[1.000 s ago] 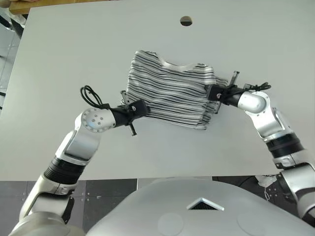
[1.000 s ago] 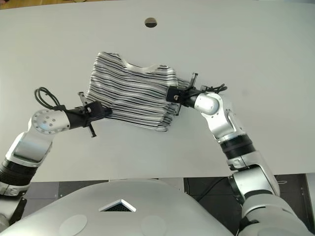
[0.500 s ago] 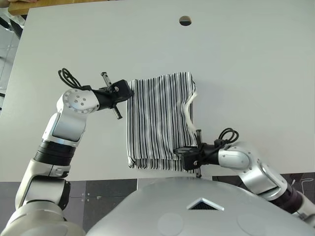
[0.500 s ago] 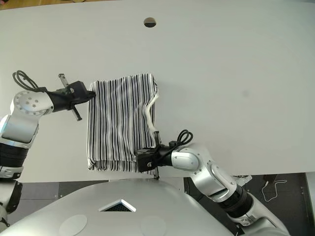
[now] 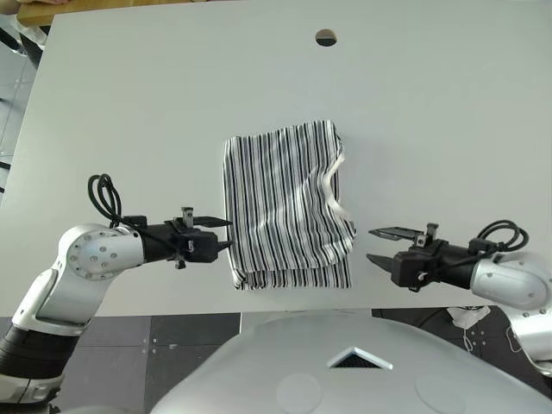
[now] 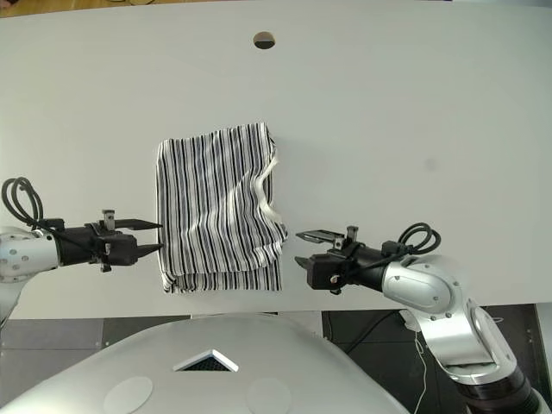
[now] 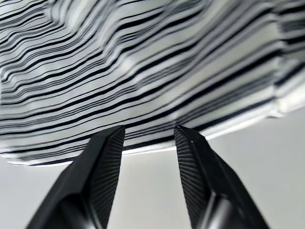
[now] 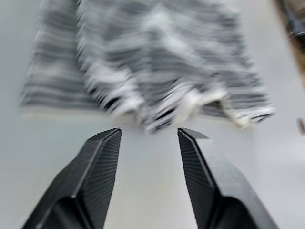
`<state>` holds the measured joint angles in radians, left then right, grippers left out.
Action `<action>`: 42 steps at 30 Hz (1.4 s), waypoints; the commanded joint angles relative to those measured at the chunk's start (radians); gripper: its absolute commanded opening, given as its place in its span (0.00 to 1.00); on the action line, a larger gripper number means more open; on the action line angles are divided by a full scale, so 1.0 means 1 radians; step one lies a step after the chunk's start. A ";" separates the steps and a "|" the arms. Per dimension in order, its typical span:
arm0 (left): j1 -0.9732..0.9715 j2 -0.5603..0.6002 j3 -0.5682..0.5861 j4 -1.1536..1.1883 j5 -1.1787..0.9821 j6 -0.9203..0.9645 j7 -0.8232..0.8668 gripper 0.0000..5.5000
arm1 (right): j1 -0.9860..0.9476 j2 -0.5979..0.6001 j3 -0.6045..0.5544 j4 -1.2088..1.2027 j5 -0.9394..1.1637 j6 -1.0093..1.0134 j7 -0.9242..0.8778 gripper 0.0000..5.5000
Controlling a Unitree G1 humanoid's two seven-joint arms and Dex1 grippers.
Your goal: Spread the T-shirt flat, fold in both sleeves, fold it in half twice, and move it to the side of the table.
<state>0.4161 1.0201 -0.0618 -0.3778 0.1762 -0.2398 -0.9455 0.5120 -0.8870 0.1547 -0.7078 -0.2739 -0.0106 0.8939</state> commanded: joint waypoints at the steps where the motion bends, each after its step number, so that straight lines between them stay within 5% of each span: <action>1: 0.066 0.041 0.028 0.012 0.084 -0.110 0.039 0.39 | 0.063 -0.056 -0.006 0.031 -0.063 -0.081 -0.011 0.53; 17: 0.038 -0.067 -0.158 0.078 0.201 -0.183 0.142 0.39 | -0.135 0.145 0.228 0.219 -0.270 -0.231 -0.184 0.53; 28: 0.027 -0.044 -0.190 0.058 0.142 -0.176 0.115 0.12 | -0.090 0.100 0.230 0.220 -0.230 -0.230 -0.157 0.16; 31: 0.053 -0.009 -0.188 0.028 0.067 -0.159 0.063 0.04 | -0.056 0.081 0.215 0.175 -0.123 -0.178 -0.100 0.05; 35: 0.120 0.082 -0.150 -0.107 -0.250 -0.031 -0.082 0.03 | 0.037 0.002 0.187 0.042 0.146 -0.064 0.041 0.03; 42: -0.071 -0.020 -0.079 -0.129 -0.490 0.407 -0.003 0.03 | -0.099 0.114 0.059 -0.058 0.513 0.191 -0.028 0.02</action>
<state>0.4091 1.0288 -0.1598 -0.5230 -0.2911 0.0778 -0.9891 0.4642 -0.8047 0.2435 -0.7469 0.1838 0.1187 0.8950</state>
